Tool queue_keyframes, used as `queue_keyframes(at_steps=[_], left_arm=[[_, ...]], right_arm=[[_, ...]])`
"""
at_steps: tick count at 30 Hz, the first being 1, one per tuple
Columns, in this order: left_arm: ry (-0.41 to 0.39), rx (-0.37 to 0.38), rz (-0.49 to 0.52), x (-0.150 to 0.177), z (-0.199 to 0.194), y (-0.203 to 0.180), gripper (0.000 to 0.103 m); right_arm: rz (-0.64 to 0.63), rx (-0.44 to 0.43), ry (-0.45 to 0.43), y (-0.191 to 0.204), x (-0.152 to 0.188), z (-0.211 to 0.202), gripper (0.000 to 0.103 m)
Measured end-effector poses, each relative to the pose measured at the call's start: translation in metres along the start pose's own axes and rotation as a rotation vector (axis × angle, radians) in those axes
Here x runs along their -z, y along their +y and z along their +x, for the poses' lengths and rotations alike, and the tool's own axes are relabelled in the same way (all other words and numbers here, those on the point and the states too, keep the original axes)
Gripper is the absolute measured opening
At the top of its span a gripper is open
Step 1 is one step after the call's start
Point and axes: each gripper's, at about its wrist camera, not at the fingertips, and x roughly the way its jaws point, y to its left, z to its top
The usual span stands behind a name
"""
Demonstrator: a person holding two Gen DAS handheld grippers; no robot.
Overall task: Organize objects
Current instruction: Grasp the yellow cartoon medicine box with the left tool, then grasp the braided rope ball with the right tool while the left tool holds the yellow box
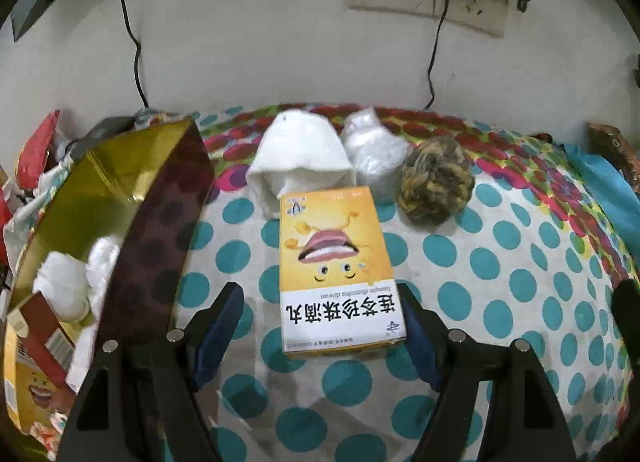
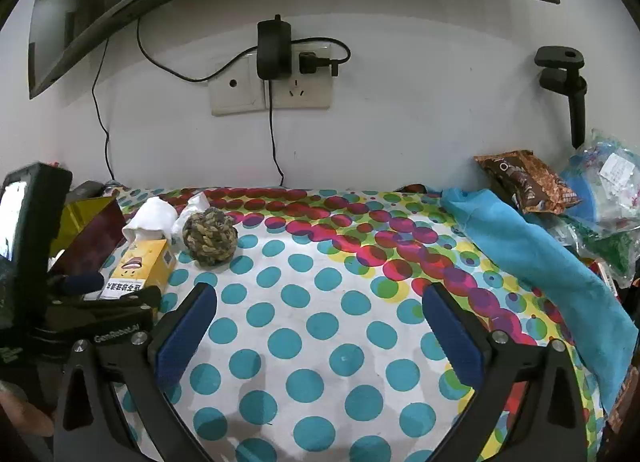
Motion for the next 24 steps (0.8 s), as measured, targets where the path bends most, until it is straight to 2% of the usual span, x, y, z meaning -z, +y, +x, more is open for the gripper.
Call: queue_keyframes(at_steps=[8, 10, 11, 12, 19, 22, 24], left_arm=[[-0.019, 0.041, -0.027, 0.005, 0.005, 0.004, 0.077], [-0.022, 0.05, -0.042, 0.005, 0.004, 0.007, 0.069], [-0.027, 0.048, -0.043, 0.005, 0.004, 0.007, 0.057], [-0.036, 0.051, -0.039, 0.005, 0.002, 0.007, 0.052], [-0.039, 0.044, -0.088, 0.006, 0.0, 0.018, 0.051], [-0.035, 0.005, -0.105, 0.006, 0.002, 0.019, 0.051], [-0.039, -0.024, -0.092, 0.005, 0.001, 0.016, 0.051]], right_arm=[[0.008, -0.005, 0.005, -0.002, -0.001, 0.002, 0.103], [0.003, -0.006, 0.004, -0.001, -0.001, 0.002, 0.103], [0.004, -0.006, 0.003, -0.001, -0.001, 0.002, 0.103], [0.005, -0.008, 0.004, -0.001, -0.001, 0.002, 0.103], [0.017, -0.046, 0.025, -0.003, -0.001, 0.006, 0.103], [0.02, -0.113, 0.052, -0.005, -0.004, 0.018, 0.102], [-0.014, -0.138, 0.061, -0.004, -0.008, 0.027, 0.097]])
